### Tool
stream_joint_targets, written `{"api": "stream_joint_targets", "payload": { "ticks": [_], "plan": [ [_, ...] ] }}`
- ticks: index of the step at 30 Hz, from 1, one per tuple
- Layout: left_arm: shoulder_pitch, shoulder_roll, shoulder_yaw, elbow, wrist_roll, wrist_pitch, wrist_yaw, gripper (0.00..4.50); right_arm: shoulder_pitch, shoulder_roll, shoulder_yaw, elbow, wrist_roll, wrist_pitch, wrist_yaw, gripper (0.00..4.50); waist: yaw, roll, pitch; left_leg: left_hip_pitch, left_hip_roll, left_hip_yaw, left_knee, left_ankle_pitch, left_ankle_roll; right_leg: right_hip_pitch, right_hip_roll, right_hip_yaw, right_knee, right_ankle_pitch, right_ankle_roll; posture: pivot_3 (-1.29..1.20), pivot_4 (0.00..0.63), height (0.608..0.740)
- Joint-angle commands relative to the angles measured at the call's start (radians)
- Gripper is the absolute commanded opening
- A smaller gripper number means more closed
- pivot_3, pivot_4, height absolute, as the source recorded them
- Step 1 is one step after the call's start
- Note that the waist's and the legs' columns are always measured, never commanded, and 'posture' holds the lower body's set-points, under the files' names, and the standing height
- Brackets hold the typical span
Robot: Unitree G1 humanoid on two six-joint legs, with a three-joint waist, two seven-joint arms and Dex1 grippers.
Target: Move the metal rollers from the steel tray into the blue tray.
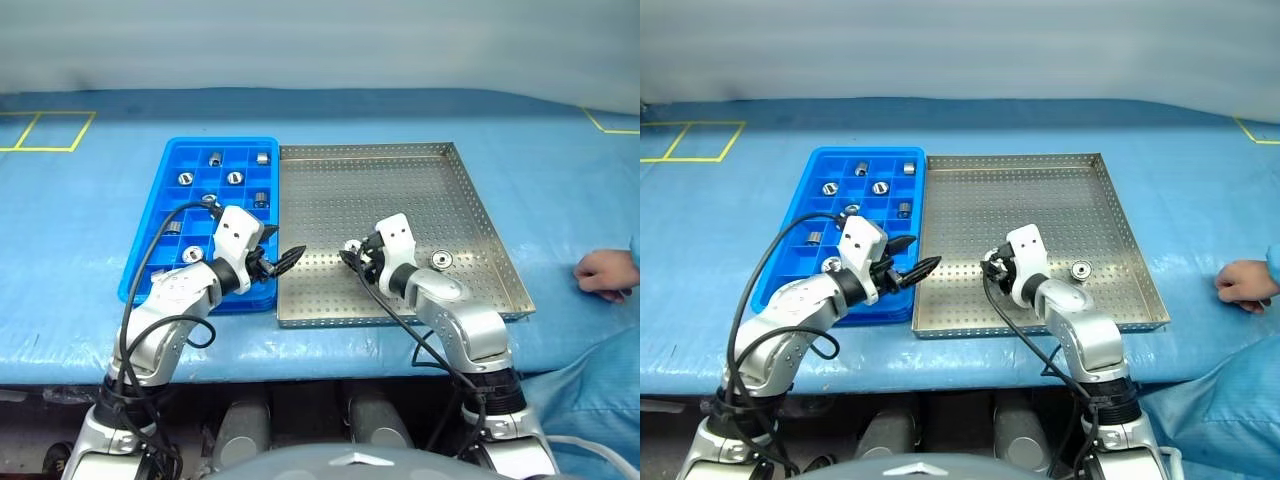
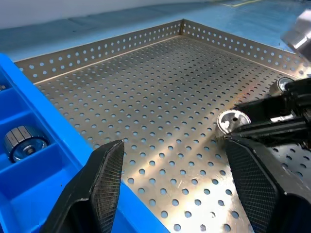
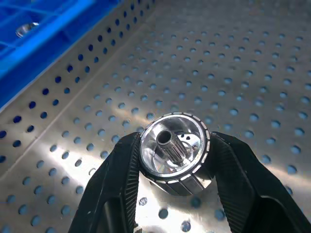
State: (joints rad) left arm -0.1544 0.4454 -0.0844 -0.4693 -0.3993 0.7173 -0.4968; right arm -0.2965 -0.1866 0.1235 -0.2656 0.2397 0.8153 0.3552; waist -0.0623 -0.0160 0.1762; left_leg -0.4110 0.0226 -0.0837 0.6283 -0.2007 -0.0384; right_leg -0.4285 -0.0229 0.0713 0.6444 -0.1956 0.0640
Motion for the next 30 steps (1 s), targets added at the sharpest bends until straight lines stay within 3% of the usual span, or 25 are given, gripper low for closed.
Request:
{"api": "stream_joint_targets", "payload": {
  "ticks": [1,7,12,16,24,30],
  "plan": [
    [0.032,0.059,0.063,-0.101,-0.01,0.032,0.0,3.55,-0.105,0.044,0.054,-0.076,0.037,-0.02,0.035,1.93,0.001,0.0,0.0,0.0,0.0,0.0,0.0,0.0,0.0,0.0,0.0,0.0,0.0,0.0,0.0,0.11,0.15,0.74],
    [0.144,0.104,0.302,-0.203,-0.039,0.078,0.063,3.55,-0.236,0.145,0.205,0.037,0.019,-0.049,0.084,1.93,0.027,0.0,0.0,0.0,0.002,-0.002,-0.002,0.0,0.0,0.0,0.002,-0.002,0.0,-0.001,-0.003,0.21,0.15,0.74],
    [0.286,0.146,0.481,-0.299,-0.084,0.111,0.045,3.55,-0.249,0.226,0.297,0.11,0.023,-0.053,0.108,1.93,0.064,-0.001,0.0,0.0,0.002,-0.003,-0.004,0.0,-0.001,-0.001,0.001,-0.004,-0.002,-0.002,-0.004,0.27,0.15,0.74],
    [0.331,0.146,0.506,-0.32,-0.096,0.117,0.061,3.55,-0.237,0.257,0.341,0.194,0.007,-0.069,0.117,1.93,0.099,-0.002,0.0,0.0,0.002,-0.003,-0.004,0.0,-0.001,0.0,0.001,-0.005,-0.001,-0.003,-0.005,0.31,0.15,0.74],
    [0.321,0.116,0.412,-0.321,-0.085,0.109,0.105,3.55,-0.248,0.279,0.334,0.317,-0.01,-0.088,0.116,1.93,0.123,-0.003,-0.001,0.0,0.002,-0.003,-0.002,0.0,-0.002,0.0,0.001,-0.005,-0.001,-0.003,-0.005,0.31,0.15,0.74],
    [0.297,0.123,0.395,-0.299,-0.086,0.108,0.108,3.55,-0.244,0.272,0.33,0.328,-0.047,-0.121,0.089,3.83,0.123,-0.003,-0.001,0.001,0.002,-0.003,-0.006,0.0,-0.002,0.0,0.001,-0.006,-0.001,-0.003,-0.006,0.29,0.15,0.74]
  ]
}}
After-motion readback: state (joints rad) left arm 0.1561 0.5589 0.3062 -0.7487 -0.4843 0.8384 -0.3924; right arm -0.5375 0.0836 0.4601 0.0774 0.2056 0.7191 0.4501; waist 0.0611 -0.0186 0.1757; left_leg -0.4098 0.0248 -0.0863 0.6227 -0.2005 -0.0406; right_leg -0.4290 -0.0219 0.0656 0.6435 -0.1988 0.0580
